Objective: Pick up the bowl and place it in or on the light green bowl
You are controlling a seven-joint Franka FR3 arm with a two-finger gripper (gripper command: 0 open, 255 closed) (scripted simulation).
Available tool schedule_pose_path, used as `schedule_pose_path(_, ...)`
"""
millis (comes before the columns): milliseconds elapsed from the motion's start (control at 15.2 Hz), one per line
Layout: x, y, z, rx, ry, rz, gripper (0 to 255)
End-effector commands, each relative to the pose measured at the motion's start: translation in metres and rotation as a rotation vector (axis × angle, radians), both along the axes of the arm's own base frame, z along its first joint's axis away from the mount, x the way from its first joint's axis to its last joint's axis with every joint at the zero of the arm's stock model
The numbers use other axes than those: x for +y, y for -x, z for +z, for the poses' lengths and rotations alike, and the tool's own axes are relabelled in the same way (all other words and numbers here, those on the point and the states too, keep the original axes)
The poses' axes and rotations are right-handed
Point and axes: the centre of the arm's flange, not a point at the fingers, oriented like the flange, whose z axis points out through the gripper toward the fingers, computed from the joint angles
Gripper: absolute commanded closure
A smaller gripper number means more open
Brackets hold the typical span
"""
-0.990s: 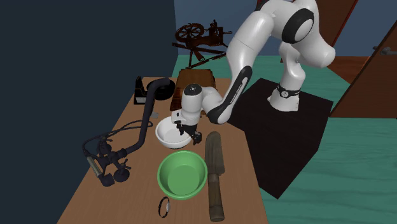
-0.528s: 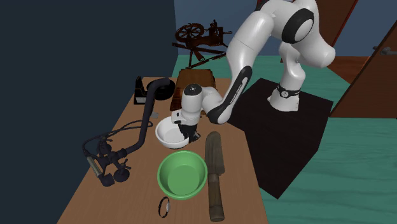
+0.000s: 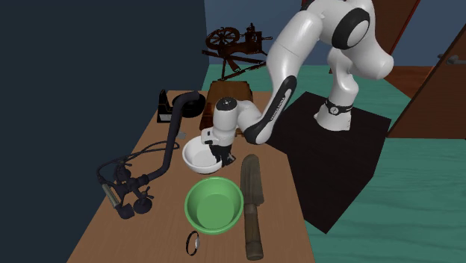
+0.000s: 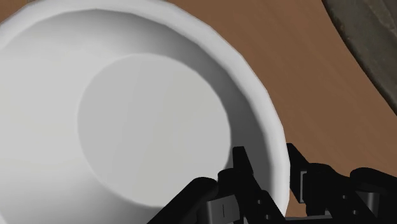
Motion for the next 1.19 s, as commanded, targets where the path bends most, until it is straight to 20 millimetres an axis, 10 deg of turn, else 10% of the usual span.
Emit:
schedule_pose_path(0,0.0,-0.001,0.01,-0.001,0.001,0.0,255)
schedule_pose_path(1122,0.0,-0.001,0.1,-0.001,0.001,0.0,255)
